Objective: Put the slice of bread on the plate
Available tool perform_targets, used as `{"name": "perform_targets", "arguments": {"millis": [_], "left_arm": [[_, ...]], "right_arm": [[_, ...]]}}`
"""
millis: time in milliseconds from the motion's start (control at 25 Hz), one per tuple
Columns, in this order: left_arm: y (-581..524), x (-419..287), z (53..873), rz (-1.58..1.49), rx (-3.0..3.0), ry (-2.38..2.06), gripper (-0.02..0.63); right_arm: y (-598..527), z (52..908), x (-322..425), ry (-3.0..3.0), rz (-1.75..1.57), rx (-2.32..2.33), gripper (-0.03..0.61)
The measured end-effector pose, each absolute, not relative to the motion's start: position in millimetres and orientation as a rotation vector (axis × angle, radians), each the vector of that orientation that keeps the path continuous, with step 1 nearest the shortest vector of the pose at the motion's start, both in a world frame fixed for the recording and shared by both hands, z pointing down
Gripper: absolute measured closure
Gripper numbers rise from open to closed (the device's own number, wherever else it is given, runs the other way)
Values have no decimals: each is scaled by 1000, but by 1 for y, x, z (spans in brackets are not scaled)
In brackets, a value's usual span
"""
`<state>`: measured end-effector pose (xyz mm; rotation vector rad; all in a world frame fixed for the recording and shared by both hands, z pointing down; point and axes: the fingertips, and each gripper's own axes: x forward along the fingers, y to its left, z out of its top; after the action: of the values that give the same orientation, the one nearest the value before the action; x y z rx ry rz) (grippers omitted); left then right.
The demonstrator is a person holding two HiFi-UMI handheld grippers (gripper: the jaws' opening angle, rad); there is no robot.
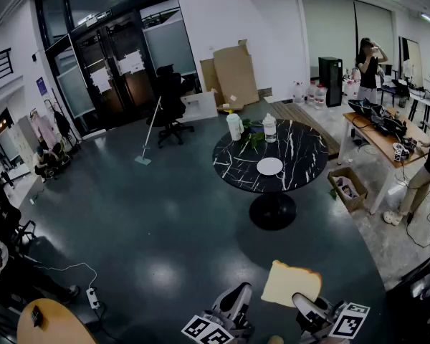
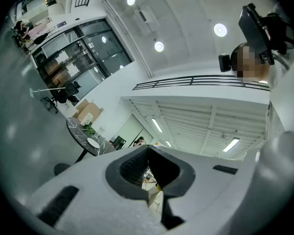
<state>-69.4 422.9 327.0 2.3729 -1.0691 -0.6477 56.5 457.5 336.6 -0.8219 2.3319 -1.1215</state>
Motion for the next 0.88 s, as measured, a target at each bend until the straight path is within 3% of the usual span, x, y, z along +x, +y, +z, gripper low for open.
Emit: {"name": "perform_targets", "arguments": {"millis": [880], "left_arm": [[298, -17, 351, -604, 2397, -1041, 606]], "right_arm": [[344, 350, 105, 2276, -1119, -865, 486]]}}
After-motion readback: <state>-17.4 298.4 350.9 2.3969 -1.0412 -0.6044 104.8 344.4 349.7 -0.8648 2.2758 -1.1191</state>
